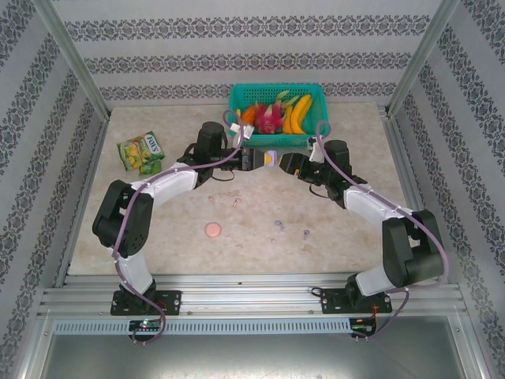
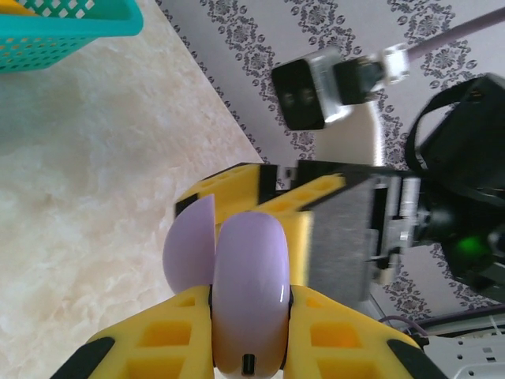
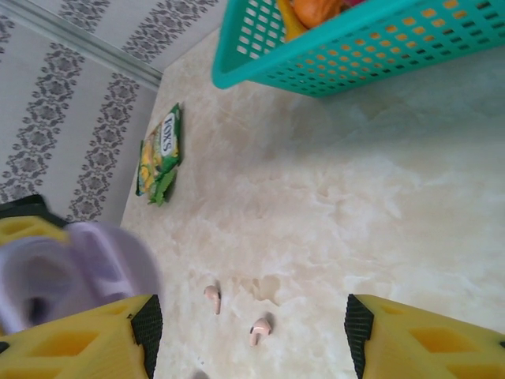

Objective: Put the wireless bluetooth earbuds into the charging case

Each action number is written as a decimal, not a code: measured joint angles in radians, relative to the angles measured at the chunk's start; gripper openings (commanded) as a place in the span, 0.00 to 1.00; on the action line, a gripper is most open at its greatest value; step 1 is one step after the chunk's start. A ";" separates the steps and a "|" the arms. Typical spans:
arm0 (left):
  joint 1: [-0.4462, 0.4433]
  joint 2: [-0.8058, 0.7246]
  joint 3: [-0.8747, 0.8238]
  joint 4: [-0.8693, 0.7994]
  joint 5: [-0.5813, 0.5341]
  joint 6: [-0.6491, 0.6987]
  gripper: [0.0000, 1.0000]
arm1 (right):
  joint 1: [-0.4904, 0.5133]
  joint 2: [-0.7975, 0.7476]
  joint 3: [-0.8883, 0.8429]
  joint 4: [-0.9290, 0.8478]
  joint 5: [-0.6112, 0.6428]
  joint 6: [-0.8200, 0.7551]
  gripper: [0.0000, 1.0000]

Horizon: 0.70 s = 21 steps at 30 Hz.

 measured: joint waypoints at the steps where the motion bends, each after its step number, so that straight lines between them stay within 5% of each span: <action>1: 0.000 -0.006 0.000 0.001 0.000 0.000 0.04 | 0.000 0.009 0.000 0.000 0.000 0.004 0.65; 15: 0.000 -0.028 0.000 0.008 0.008 -0.004 0.04 | -0.062 -0.115 -0.070 0.000 -0.065 0.010 0.65; 21: 0.000 -0.028 0.000 0.023 0.031 -0.018 0.04 | -0.061 -0.149 -0.069 0.006 -0.153 -0.013 0.57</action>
